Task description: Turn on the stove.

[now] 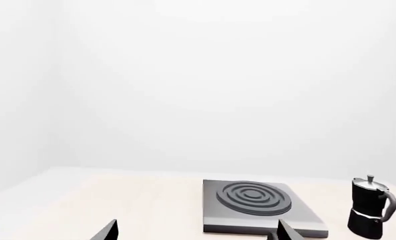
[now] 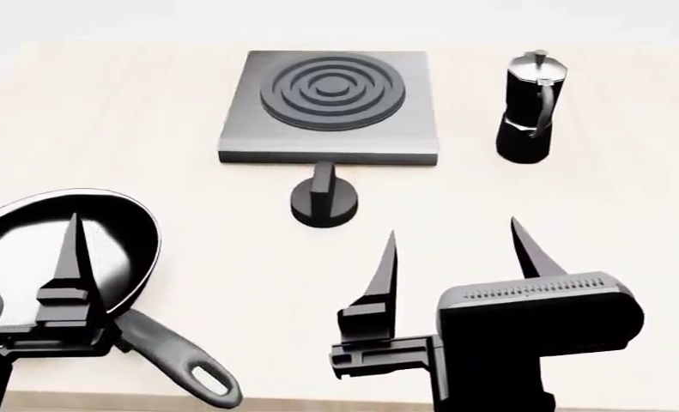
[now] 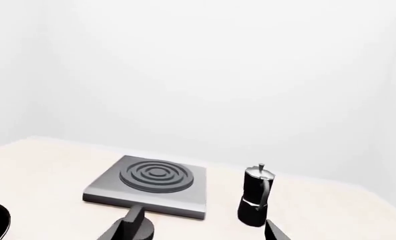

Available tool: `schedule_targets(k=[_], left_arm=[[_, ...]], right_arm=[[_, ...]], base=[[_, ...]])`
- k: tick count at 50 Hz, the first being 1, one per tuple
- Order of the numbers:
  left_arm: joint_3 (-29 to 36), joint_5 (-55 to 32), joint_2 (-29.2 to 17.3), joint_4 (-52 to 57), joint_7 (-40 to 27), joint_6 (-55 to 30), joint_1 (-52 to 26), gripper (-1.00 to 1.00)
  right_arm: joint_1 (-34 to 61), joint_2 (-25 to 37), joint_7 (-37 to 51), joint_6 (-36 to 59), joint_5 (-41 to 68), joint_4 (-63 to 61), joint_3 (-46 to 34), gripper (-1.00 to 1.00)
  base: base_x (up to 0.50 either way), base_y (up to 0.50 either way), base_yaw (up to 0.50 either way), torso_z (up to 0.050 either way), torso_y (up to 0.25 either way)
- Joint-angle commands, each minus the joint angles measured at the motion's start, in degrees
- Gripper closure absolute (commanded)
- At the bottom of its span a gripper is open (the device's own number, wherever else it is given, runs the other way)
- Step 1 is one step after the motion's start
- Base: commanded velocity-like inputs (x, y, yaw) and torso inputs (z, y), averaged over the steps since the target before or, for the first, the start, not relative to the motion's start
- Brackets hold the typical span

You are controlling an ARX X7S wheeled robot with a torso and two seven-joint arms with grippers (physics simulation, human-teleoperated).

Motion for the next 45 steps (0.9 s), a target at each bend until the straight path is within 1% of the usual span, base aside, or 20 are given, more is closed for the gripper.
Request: schedule_targets(k=[1,45], left_arm=[[0.09,-0.37,-0.32,-0.21,-0.43,0.34,-0.02,-1.0],[1.18,-1.83,-1.4,-0.2,-1.99,0.25,-0.21,-1.0]], right_arm=[[-0.05,0.31,0.17,-0.27,0.35,0.0,-0.25,-1.0],[0.5,1.27,1.63,0.02,0.62,0.5,-1.67,-1.0]], base=[[0.0,0.14,0.0,0.0,0.0],[0.0,0.14,0.0,0.0,0.0]])
